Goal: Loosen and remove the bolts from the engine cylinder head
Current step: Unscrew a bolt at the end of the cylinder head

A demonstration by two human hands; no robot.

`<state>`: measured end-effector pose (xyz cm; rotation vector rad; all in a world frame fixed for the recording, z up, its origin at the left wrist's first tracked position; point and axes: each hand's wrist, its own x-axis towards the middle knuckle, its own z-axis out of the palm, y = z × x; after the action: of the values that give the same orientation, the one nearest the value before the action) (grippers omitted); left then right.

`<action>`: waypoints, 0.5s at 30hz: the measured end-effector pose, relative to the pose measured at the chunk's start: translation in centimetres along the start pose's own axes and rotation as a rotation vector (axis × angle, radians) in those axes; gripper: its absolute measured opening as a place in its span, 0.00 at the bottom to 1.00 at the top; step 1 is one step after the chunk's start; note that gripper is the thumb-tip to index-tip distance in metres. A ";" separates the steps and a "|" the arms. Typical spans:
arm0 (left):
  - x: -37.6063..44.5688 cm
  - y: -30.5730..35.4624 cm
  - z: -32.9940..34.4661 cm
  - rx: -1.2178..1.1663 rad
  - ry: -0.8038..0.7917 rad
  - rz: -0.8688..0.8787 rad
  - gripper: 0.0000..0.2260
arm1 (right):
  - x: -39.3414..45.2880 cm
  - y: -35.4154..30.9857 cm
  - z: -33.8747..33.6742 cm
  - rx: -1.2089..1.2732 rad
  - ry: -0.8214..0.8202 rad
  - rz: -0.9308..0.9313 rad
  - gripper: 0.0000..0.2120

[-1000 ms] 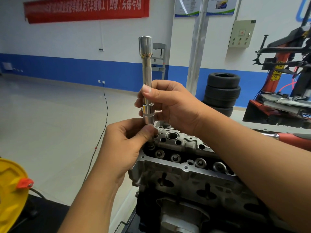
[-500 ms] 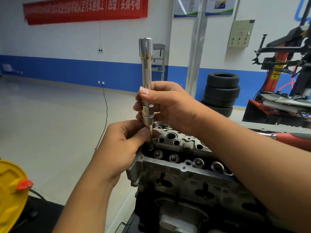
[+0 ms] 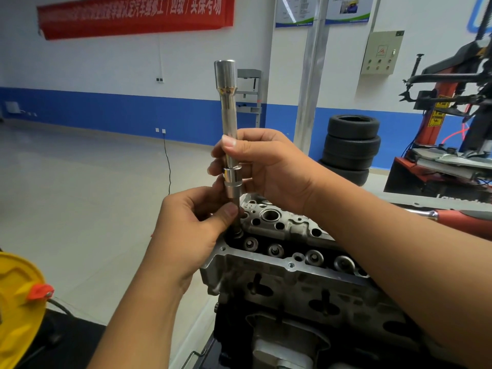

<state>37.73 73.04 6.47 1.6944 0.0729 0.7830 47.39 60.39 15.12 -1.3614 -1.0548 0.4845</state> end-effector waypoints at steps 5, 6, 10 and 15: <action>0.3 0.0 -0.4 0.007 0.032 0.020 0.07 | 0.0 0.0 -0.1 -0.003 0.001 0.003 0.10; 0.4 0.0 -0.7 0.001 -0.025 0.002 0.08 | 0.0 0.0 -0.1 -0.004 0.003 0.003 0.10; 0.0 0.3 -0.6 0.042 -0.209 -0.030 0.18 | 0.0 0.0 -0.1 0.010 0.004 0.006 0.10; -0.2 -0.1 0.3 -0.004 -0.070 -0.050 0.15 | 0.0 0.0 0.0 0.010 0.003 0.009 0.10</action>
<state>37.74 72.74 6.32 1.7081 0.0652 0.6858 47.37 60.37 15.14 -1.3579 -1.0427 0.4936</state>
